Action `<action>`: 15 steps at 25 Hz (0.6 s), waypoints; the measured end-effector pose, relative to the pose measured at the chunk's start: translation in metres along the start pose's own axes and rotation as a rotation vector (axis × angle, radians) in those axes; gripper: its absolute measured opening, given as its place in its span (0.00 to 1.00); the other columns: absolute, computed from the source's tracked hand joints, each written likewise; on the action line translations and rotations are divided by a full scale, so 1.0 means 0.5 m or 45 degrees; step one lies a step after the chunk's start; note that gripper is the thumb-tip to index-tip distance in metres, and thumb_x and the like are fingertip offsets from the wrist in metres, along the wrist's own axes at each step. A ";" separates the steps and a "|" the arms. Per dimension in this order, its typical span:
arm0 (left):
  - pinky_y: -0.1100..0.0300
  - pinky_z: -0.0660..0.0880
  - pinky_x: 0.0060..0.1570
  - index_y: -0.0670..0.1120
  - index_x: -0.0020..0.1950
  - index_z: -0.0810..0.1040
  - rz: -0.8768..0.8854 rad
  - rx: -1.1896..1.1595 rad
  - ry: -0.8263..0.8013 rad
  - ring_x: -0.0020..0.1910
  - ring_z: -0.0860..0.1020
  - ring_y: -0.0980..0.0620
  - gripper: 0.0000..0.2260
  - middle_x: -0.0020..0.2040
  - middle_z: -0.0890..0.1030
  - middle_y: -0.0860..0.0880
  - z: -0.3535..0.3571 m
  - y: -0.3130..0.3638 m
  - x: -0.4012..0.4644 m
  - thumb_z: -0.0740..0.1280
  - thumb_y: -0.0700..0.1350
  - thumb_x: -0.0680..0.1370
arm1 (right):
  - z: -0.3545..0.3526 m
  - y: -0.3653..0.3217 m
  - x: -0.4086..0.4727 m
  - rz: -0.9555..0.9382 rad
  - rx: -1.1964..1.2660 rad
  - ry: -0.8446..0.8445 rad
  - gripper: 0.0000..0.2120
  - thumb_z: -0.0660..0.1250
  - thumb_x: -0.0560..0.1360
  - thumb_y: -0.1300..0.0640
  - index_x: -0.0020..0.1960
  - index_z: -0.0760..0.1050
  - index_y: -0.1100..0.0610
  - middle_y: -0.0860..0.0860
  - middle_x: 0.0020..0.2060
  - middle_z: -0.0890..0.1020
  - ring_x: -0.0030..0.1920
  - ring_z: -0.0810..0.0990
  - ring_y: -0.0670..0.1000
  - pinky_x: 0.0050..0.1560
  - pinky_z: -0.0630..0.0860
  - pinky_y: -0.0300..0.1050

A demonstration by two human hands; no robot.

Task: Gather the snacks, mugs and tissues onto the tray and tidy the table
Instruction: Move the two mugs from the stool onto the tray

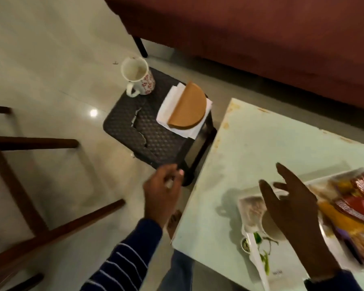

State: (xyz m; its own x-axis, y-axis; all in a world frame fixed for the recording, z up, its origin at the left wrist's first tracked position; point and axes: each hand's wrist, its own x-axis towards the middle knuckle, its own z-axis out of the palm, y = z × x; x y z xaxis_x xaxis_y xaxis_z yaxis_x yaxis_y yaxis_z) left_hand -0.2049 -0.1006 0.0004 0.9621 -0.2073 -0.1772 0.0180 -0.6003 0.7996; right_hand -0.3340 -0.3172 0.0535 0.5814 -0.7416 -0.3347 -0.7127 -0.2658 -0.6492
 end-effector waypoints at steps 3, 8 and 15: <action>0.79 0.72 0.39 0.46 0.58 0.80 -0.074 -0.006 0.190 0.45 0.79 0.69 0.11 0.47 0.82 0.55 -0.093 -0.010 0.140 0.71 0.46 0.77 | 0.070 -0.135 0.066 -0.170 0.063 -0.134 0.27 0.71 0.75 0.54 0.72 0.70 0.55 0.51 0.67 0.77 0.56 0.81 0.52 0.49 0.76 0.44; 0.52 0.77 0.59 0.50 0.69 0.72 -0.189 0.118 0.001 0.58 0.79 0.51 0.25 0.62 0.80 0.50 -0.163 -0.002 0.373 0.70 0.58 0.75 | 0.207 -0.358 0.226 -0.356 0.029 -0.323 0.22 0.66 0.78 0.53 0.71 0.71 0.54 0.50 0.68 0.76 0.63 0.78 0.52 0.57 0.72 0.41; 0.56 0.72 0.54 0.48 0.63 0.78 -0.163 0.314 -0.049 0.57 0.78 0.43 0.16 0.57 0.82 0.46 -0.129 -0.001 0.517 0.63 0.55 0.79 | 0.367 -0.552 0.397 -0.422 0.081 -0.402 0.20 0.63 0.77 0.56 0.68 0.73 0.62 0.58 0.60 0.81 0.51 0.84 0.57 0.46 0.83 0.52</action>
State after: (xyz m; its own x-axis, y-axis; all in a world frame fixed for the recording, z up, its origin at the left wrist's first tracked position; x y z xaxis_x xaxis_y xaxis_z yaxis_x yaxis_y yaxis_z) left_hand 0.0613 -0.1041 -0.0087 0.9452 -0.1441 -0.2930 0.0672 -0.7924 0.6063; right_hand 0.0502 -0.2781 0.0409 0.8719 -0.3965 -0.2872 -0.4484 -0.4112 -0.7936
